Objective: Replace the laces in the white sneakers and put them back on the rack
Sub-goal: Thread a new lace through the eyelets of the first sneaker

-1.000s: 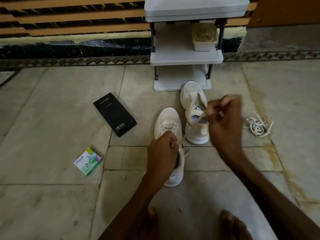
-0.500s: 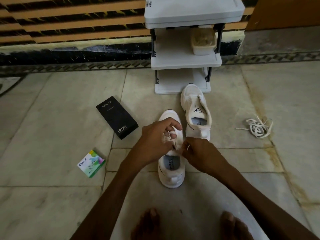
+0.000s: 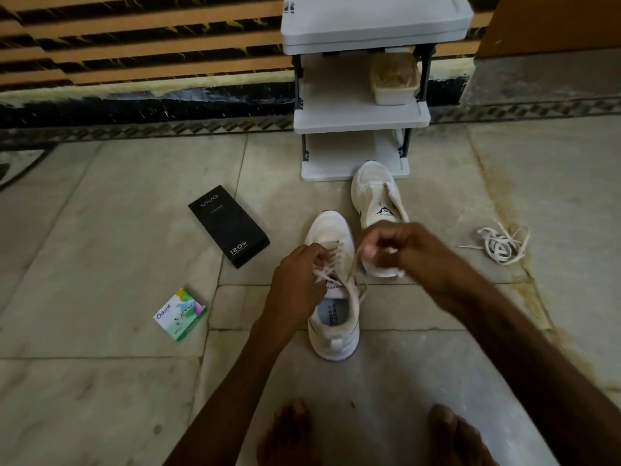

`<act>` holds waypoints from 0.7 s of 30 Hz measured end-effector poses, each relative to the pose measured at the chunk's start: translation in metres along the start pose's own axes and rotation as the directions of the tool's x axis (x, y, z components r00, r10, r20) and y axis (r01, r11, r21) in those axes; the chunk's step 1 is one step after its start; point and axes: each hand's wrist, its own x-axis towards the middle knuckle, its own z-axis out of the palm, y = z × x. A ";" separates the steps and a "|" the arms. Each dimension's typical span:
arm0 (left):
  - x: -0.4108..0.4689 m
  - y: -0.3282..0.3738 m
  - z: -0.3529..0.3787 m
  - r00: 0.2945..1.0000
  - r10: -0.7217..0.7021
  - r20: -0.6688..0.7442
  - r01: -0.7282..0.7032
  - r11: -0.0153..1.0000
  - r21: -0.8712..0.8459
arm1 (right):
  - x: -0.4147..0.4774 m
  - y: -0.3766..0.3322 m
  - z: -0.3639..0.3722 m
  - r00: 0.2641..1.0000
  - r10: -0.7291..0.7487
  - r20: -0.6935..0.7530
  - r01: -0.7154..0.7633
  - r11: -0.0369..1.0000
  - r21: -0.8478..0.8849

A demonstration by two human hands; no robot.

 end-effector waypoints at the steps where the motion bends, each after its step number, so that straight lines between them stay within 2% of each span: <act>1: 0.001 0.000 0.001 1.000 0.003 -0.006 -0.003 1.000 0.021 | -0.003 -0.012 -0.009 1.000 -0.017 0.024 0.014 0.993 0.114; 5: 0.000 0.000 0.002 1.000 -0.006 -0.014 0.006 1.000 0.026 | -0.011 -0.031 -0.027 0.992 -0.074 0.104 0.048 0.972 0.228; 8: 0.000 0.000 0.002 1.000 -0.005 -0.002 0.005 1.000 -0.023 | -0.013 -0.018 -0.025 0.989 0.066 0.133 -0.086 0.985 0.151; 11: -0.001 0.002 0.002 1.000 -0.005 -0.017 0.004 0.999 -0.045 | -0.014 0.000 -0.019 0.958 0.264 0.110 -0.245 0.956 -0.160; 12: -0.002 0.002 0.002 1.000 0.001 -0.023 -0.002 0.999 -0.042 | -0.013 0.005 -0.017 0.952 0.288 0.107 -0.240 0.915 -0.325; 14: -0.003 0.002 0.003 1.000 0.004 -0.029 -0.005 0.999 -0.035 | -0.010 0.014 -0.011 0.948 0.300 0.106 -0.161 0.739 -0.654; 15: -0.003 0.002 0.002 1.000 0.001 -0.031 -0.002 0.999 -0.039 | -0.008 0.017 -0.006 0.950 0.299 0.085 -0.140 0.656 -0.742; 16: -0.004 0.003 0.002 0.999 0.000 -0.036 -0.001 0.999 -0.046 | -0.006 0.019 -0.001 0.957 0.289 0.033 -0.161 0.620 -0.768; 17: -0.004 0.004 0.001 0.999 0.004 -0.046 -0.006 0.999 -0.046 | -0.004 0.021 0.003 0.968 0.248 -0.027 -0.180 0.622 -0.762; 19: -0.005 0.007 0.000 0.998 0.014 -0.069 -0.015 1.000 -0.026 | 0.002 0.027 0.013 0.989 0.075 -0.125 -0.144 0.644 -0.751; 21: -0.004 0.007 0.000 0.997 0.017 -0.076 -0.018 1.000 -0.014 | 0.012 0.035 0.023 0.992 -0.038 -0.121 -0.069 0.640 -0.765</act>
